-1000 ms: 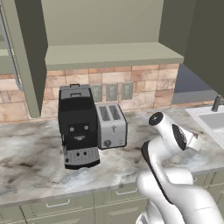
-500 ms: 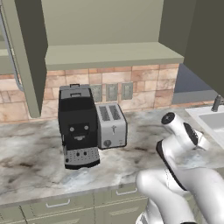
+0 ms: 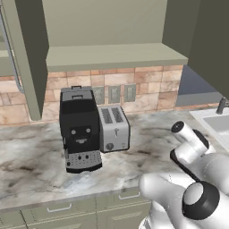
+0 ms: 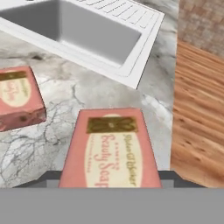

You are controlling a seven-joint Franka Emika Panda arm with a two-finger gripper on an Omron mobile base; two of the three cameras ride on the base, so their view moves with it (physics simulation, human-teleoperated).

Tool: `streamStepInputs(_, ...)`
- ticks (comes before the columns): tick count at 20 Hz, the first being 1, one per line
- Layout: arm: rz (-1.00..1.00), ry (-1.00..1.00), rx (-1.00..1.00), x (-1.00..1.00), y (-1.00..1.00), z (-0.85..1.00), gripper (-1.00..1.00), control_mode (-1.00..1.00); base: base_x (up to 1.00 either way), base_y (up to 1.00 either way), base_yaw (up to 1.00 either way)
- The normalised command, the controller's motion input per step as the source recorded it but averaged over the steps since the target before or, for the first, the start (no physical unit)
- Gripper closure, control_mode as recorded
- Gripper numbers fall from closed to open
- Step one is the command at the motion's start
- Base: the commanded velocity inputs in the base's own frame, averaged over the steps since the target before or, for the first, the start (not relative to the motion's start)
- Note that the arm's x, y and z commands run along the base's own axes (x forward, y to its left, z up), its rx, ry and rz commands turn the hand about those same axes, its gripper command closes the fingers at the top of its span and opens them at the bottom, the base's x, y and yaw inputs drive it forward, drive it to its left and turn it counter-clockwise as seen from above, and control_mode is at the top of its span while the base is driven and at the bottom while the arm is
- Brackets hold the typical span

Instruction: Locate and retrieve the bar soap and bar soap from the cabinet. Place them next to the sink.

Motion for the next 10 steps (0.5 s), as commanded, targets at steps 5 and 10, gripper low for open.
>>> streamStepInputs(5, 0.00, -0.03, 0.00, 0.32, -0.33, -0.31, 1.00, -1.00, 0.00, 0.00, 0.00)
streamStepInputs(10, 0.00, 0.00, 0.00, 0.27, -0.26, -0.33, 1.00, -1.00, 0.00, 0.00, 0.00)
